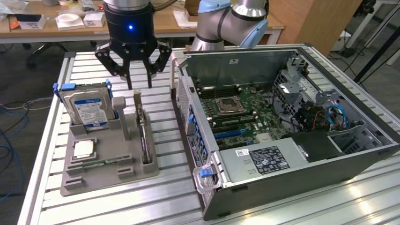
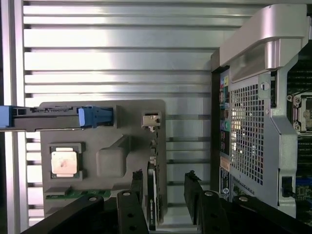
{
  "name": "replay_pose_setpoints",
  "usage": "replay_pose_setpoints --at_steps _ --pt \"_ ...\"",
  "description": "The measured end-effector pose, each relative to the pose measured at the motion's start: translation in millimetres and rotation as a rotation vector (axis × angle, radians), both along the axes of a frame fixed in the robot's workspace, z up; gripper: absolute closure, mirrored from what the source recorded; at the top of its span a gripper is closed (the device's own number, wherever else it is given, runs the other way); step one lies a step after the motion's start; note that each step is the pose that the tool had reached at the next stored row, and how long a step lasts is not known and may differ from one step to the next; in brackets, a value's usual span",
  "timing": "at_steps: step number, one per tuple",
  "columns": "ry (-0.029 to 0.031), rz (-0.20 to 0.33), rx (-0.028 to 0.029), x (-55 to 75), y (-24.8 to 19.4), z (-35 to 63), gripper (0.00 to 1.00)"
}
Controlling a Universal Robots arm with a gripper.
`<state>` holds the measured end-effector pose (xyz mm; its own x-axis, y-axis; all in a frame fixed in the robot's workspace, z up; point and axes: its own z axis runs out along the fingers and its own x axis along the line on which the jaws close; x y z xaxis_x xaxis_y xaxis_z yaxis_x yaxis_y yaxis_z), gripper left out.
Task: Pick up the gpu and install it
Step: 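Reach for the gpu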
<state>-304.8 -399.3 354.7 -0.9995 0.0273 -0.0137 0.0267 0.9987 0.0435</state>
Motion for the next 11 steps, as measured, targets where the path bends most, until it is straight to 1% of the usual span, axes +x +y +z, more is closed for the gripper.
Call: replay_pose_setpoints --at_steps 4,7,11 --pt "0.0001 0.0 -0.0001 0.0 -0.3 -3.0 0.53" --pt "0.0 0.0 0.0001 0.0 -2.7 -3.9 0.53" --pt "0.0 0.0 -0.0005 0.0 -3.0 -4.0 0.53"
